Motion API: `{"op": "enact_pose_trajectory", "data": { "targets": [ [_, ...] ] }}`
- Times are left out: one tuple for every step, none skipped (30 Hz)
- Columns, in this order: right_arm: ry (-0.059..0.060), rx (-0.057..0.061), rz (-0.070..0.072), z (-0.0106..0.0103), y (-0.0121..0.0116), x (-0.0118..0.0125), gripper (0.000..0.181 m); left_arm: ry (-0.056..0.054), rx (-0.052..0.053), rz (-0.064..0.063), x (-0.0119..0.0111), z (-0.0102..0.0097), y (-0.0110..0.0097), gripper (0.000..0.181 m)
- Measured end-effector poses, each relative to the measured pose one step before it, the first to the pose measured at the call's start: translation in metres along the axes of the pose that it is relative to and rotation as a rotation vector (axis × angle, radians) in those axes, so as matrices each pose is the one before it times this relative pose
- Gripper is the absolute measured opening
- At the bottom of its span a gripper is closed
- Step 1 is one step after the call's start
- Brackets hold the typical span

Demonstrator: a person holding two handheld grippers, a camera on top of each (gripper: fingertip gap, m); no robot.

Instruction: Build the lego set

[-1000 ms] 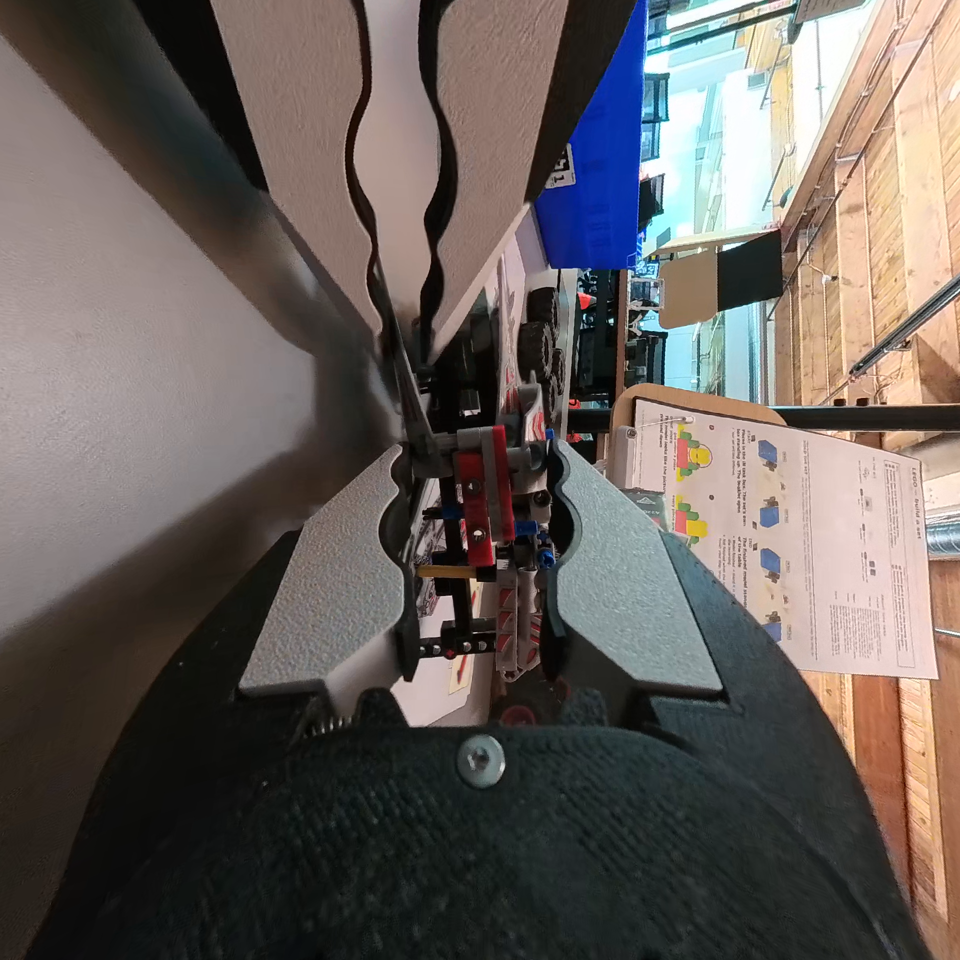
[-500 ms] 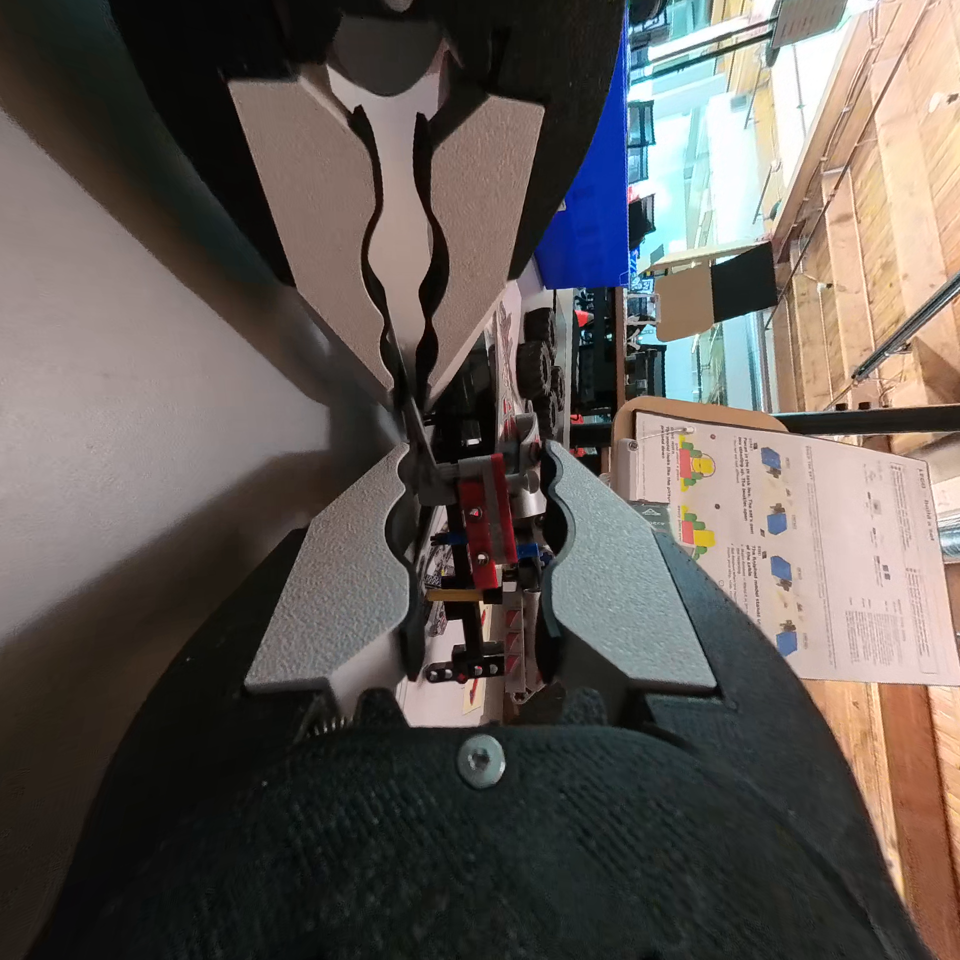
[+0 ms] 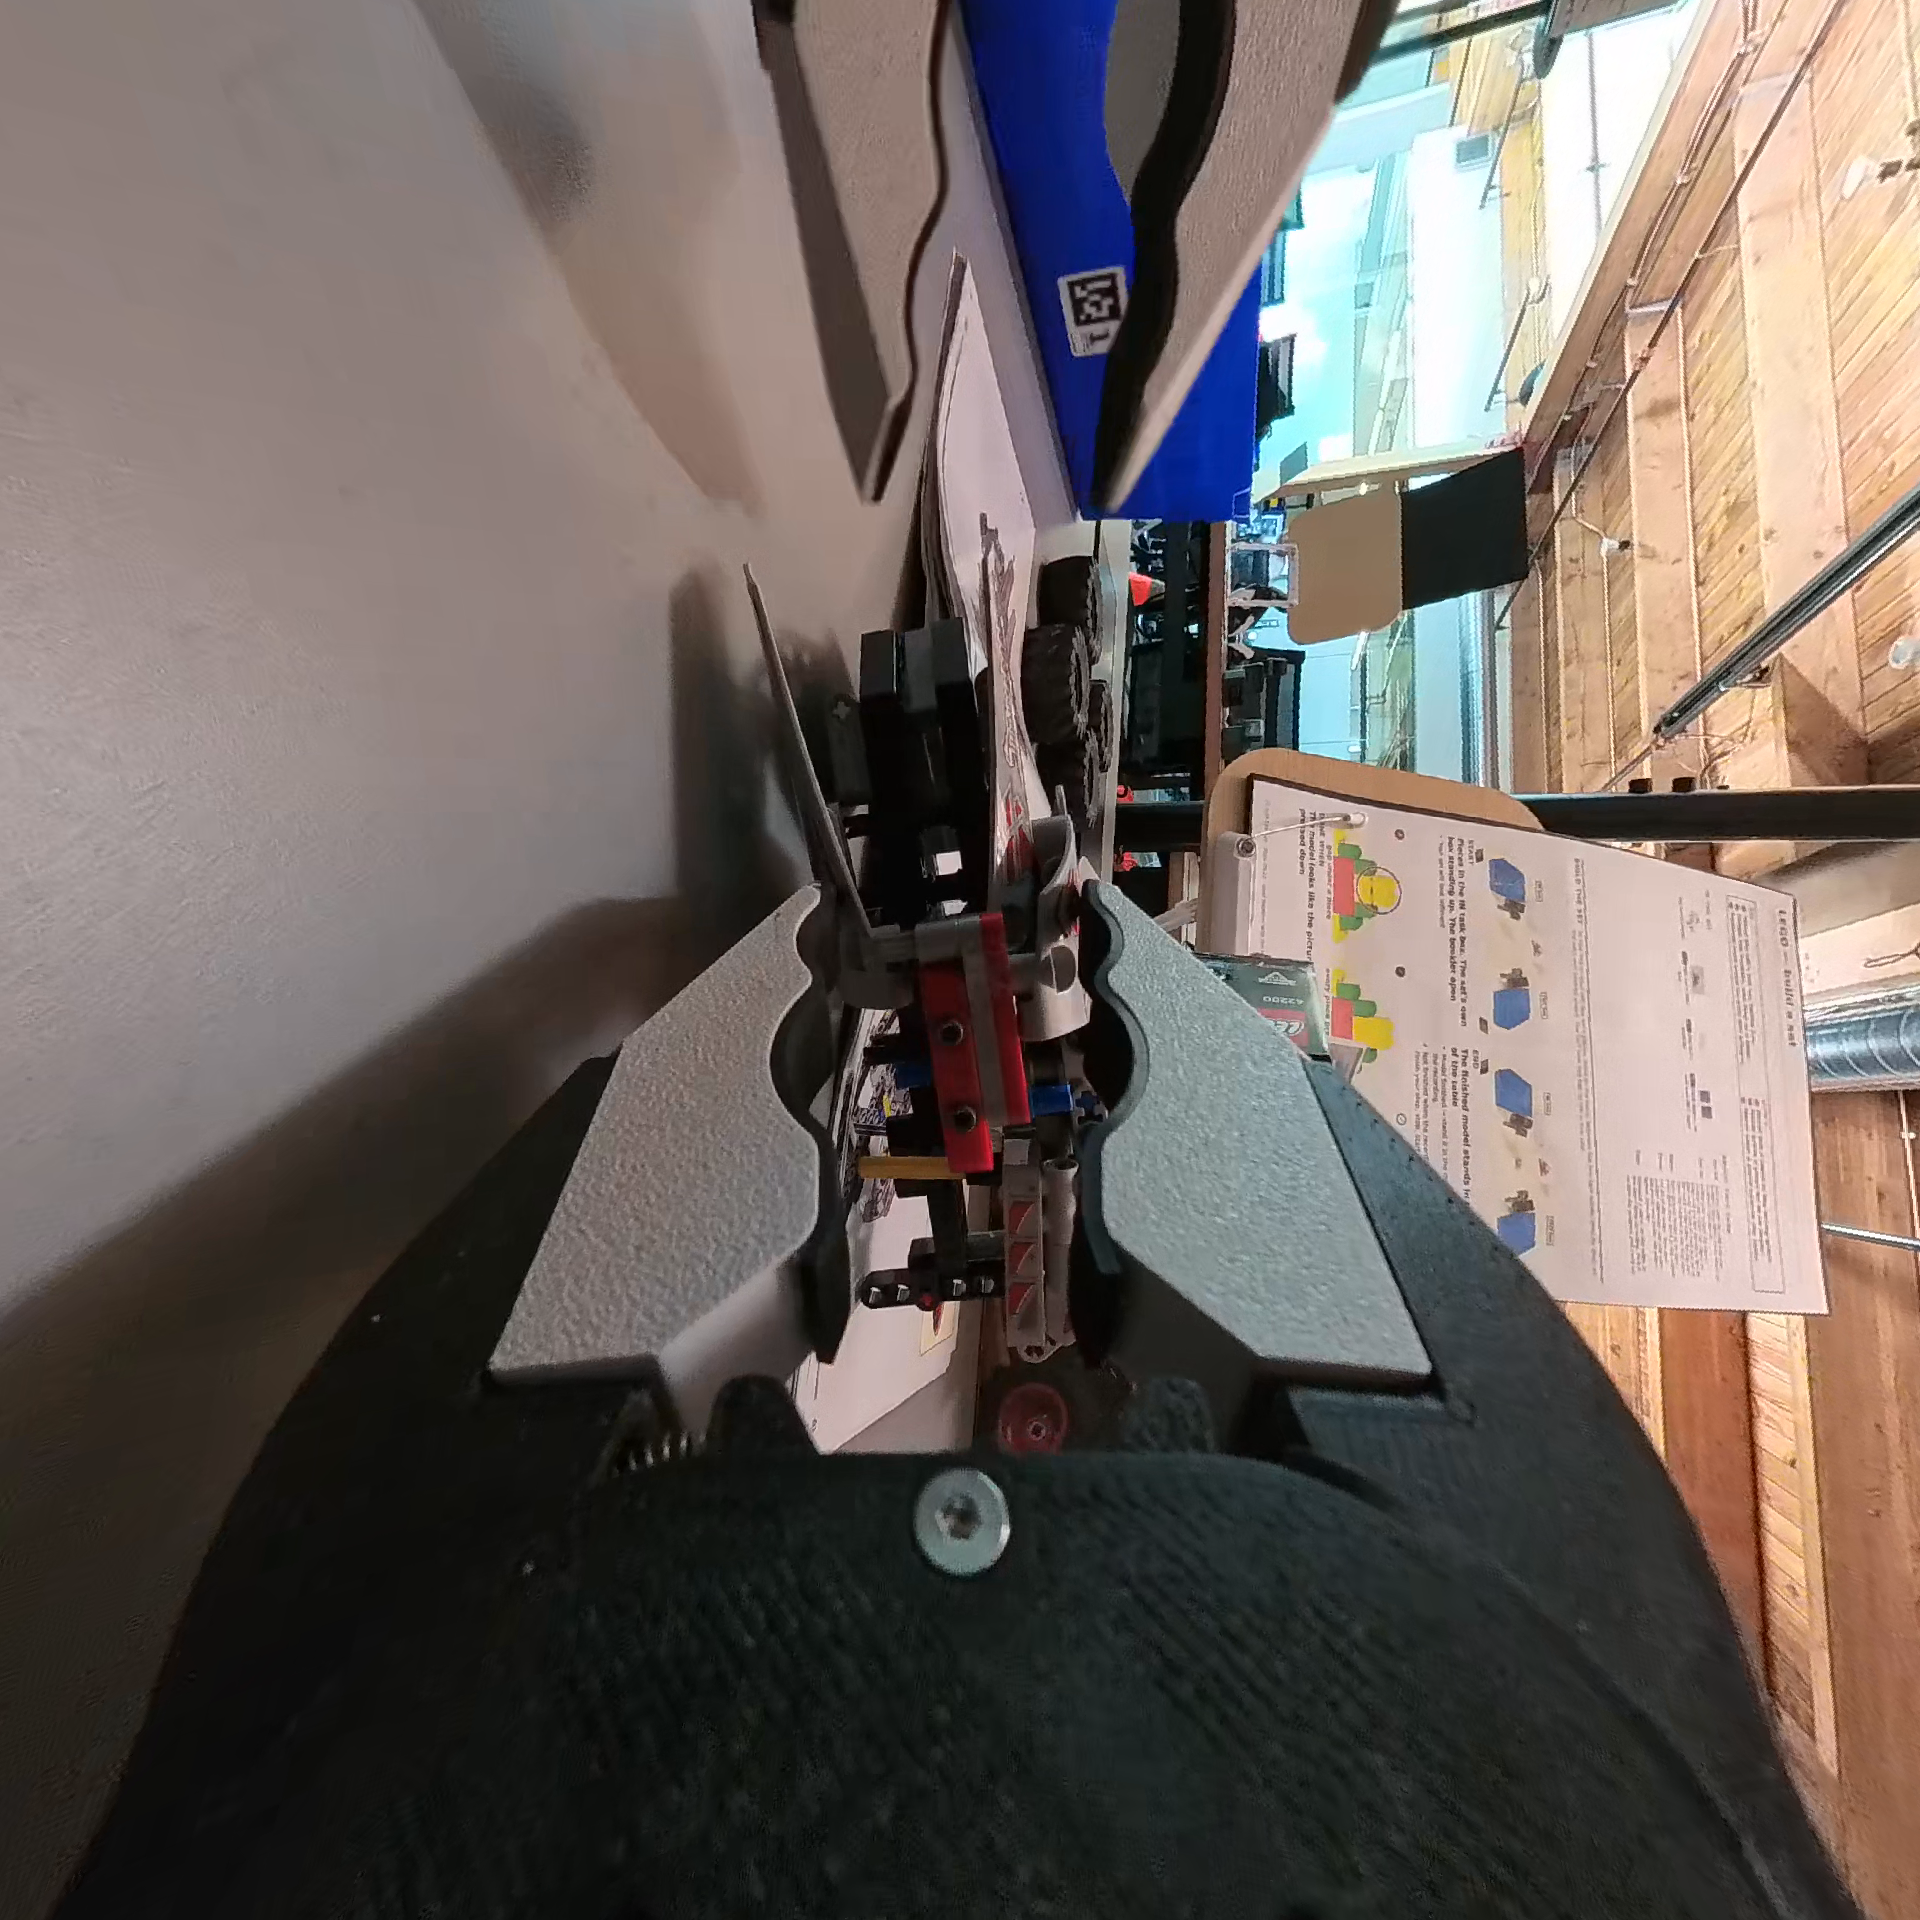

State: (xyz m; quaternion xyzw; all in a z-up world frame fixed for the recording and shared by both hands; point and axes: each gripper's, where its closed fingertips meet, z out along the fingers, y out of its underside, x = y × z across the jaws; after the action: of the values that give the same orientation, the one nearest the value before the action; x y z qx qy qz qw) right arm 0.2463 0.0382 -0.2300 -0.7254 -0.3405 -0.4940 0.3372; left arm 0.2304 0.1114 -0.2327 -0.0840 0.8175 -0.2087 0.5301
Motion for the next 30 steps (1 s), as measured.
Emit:
{"op": "enact_pose_trajectory", "data": {
  "targets": [
    [-0.0017,0.0009,0.0015,-0.00062,0.00004,0.00001,0.044,-0.0156,-0.0010,0.0616,-0.00015,0.00530,-0.00001,0.051],
    [-0.0022,0.0017,0.0048,-0.00054,-0.00003,0.00025,0.044,-0.0077,-0.0042,0.0515,0.00142,0.00771,0.00128,0.059],
    [0.0007,0.0002,0.0035,-0.00058,0.00019,0.00056,0.044,0.0185,-0.0102,0.0417,0.00511,0.00817,0.00170,0.066],
    [0.0039,0.0002,0.0022,-0.00062,0.00006,0.00085,0.044,-0.0033,-0.0052,0.0328,0.00102,0.00682,-0.00004,0.062],
    [0.0012,0.0014,0.0021,-0.00079,0.00006,0.00044,0.043,-0.0162,0.0078,0.0401,-0.00160,0.00472,-0.00233,0.062],
    [0.0007,0.0028,0.0013,-0.00071,-0.00005,0.00022,0.043,-0.0035,0.0249,0.0421,-0.00006,0.00341,-0.00493,0.061],
    [0.0000,0.0033,0.0010,-0.00070,-0.00004,-0.00007,0.043,0.0096,0.0299,0.0287,0.00154,0.00319,-0.00554,0.057],
    [0.0006,0.0022,0.0004,-0.00035,0.00016,-0.00011,0.043,0.0123,0.0242,0.0091,0.00149,0.00336,-0.00464,0.054],
    [-0.0002,0.0029,0.0018,-0.00016,-0.00021,-0.00012,0.043,0.0061,0.0199,-0.0052,0.00038,0.00312,-0.00345,0.053],
    [0.0003,0.0006,0.0018,-0.00004,-0.00004,-0.00010,0.043,0.0091,0.0187,-0.0126,0.00089,0.00270,-0.00277,0.050],
    [0.0005,-0.0004,-0.0008,0.00028,-0.00006,-0.00002,0.043,0.0097,0.0120,-0.0155,0.00151,0.00230,-0.00154,0.045],
    [-0.0005,-0.0003,-0.0015,0.00021,-0.00007,-0.00035,0.043,-0.0056,0.0022,-0.0154,-0.00005,0.00184,-0.00065,0.043],
    [-0.0001,-0.0002,-0.0008,0.00011,0.00032,-0.00029,0.043,-0.0185,-0.0002,-0.0137,-0.00151,0.00088,-0.00045,0.041],
    [0.0014,0.0007,-0.0004,-0.00004,0.00059,-0.00021,0.043,-0.0100,0.0017,-0.0062,-0.00015,0.00043,-0.00043,0.041],
    [0.0025,0.0023,0.0015,-0.00011,0.00030,-0.00004,0.043,-0.0089,0.0038,0.0019,-0.00026,0.00017,-0.00050,0.041],
    [0.0023,0.0029,0.0022,0.00016,-0.00001,-0.00020,0.043,-0.0079,0.0030,0.0060,-0.00012,0.00004,-0.00017,0.041],
    [0.0031,0.0021,0.0004,0.00038,-0.00008,-0.00022,0.043,-0.0068,0.0024,0.0045,-0.00013,0.00007,0.00001,0.041],
    [0.0025,-0.0003,-0.0029,0.00058,0.00001,-0.00033,0.044,-0.0062,0.0017,0.0053,-0.00006,0.00009,0.00025,0.041],
    [0.0021,-0.0012,-0.0021,0.00057,0.00007,-0.00033,0.044,-0.0067,0.0016,0.0081,-0.00005,0.00016,0.00032,0.041],
    [0.0030,-0.0007,0.0006,0.00044,-0.00023,-0.00017,0.044,-0.0066,0.0015,0.0065,-0.00013,-0.00011,0.00019,0.041],
    [0.0030,-0.0019,-0.0001,0.00054,-0.00010,0.00001,0.044,-0.0037,0.0029,0.0018,-0.00015,-0.00015,0.00017,0.041],
    [0.0035,-0.0007,0.0000,0.00060,-0.00034,-0.00005,0.044,0.0002,0.0026,-0.0010,-0.00006,-0.00019,0.00022,0.041],
    [0.0045,-0.0015,-0.0001,0.00068,-0.00039,0.00001,0.044,0.0025,0.0022,-0.0038,0.00003,-0.00015,0.00025,0.041],
    [0.0055,-0.0036,-0.0012,0.00069,-0.00006,0.00017,0.044,0.0012,0.0018,-0.0063,-0.00015,0.00026,0.00045,0.041],
    [0.0069,-0.0044,-0.0023,0.00086,0.00000,0.00017,0.044,-0.0031,0.0012,-0.0030,-0.00032,0.00015,0.00050,0.041],
    [0.0082,-0.0058,-0.0052,0.00119,0.00036,-0.00004,0.044,-0.0084,-0.0008,0.0052,-0.00046,0.00015,0.00068,0.041],
    [0.0089,-0.0068,-0.0098,0.00136,0.00038,-0.00021,0.044,-0.0103,-0.0017,0.0080,-0.00061,0.00006,0.00083,0.041],
    [0.0090,-0.0060,-0.0100,0.00121,0.00013,-0.00025,0.045,-0.0074,-0.0046,0.0076,-0.00043,0.00001,0.00083,0.041],
    [0.0089,-0.0046,-0.0051,0.00120,-0.00016,-0.00024,0.045,-0.0042,-0.0067,0.0053,-0.00030,-0.00011,0.00085,0.042],
    [0.0077,-0.0036,-0.0013,0.00105,-0.00017,-0.00029,0.045,-0.0020,-0.0039,0.0010,-0.00022,-0.00004,0.00065,0.042]
  ]
}}
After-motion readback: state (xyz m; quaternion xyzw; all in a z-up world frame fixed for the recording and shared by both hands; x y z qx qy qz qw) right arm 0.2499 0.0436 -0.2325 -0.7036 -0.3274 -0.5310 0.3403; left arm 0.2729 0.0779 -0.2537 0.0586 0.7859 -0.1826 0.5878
